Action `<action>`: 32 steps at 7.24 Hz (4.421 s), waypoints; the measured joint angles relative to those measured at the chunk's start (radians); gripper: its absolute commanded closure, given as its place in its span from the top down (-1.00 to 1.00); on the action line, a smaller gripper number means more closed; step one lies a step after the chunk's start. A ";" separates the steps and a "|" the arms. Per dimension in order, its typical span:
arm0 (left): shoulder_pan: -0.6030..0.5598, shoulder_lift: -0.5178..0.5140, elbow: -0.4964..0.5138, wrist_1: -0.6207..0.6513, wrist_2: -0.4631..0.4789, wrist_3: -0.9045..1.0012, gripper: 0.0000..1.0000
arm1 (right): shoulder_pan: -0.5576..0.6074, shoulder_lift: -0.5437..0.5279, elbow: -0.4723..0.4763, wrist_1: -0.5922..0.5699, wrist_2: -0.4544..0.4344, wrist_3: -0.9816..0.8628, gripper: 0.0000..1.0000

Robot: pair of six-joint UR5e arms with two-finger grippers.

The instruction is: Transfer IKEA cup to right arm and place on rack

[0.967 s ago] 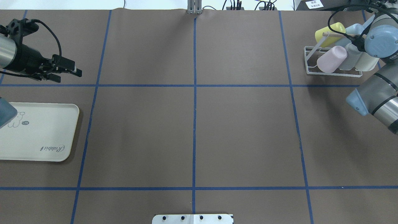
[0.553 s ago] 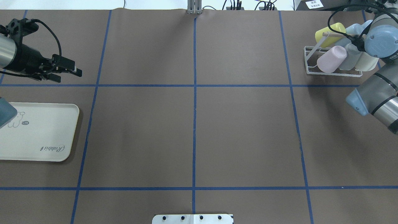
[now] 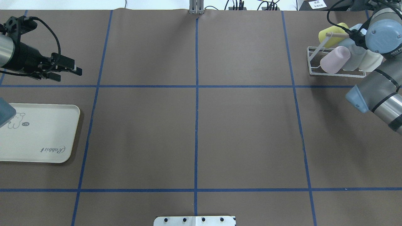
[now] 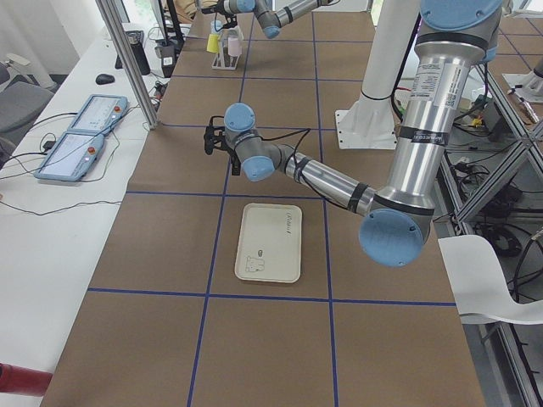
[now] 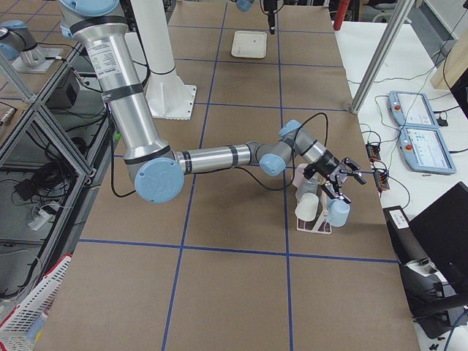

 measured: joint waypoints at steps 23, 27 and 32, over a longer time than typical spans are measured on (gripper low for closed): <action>-0.556 0.380 -0.032 0.677 0.004 1.223 1.00 | 0.377 -0.109 0.260 -0.366 1.310 1.876 1.00; -0.588 0.383 -0.075 0.699 -0.003 1.259 1.00 | 0.491 -0.323 0.260 -0.429 1.300 1.619 1.00; -0.602 0.399 -0.116 0.676 -0.007 1.267 1.00 | 0.537 -0.354 0.314 -0.587 1.309 1.604 1.00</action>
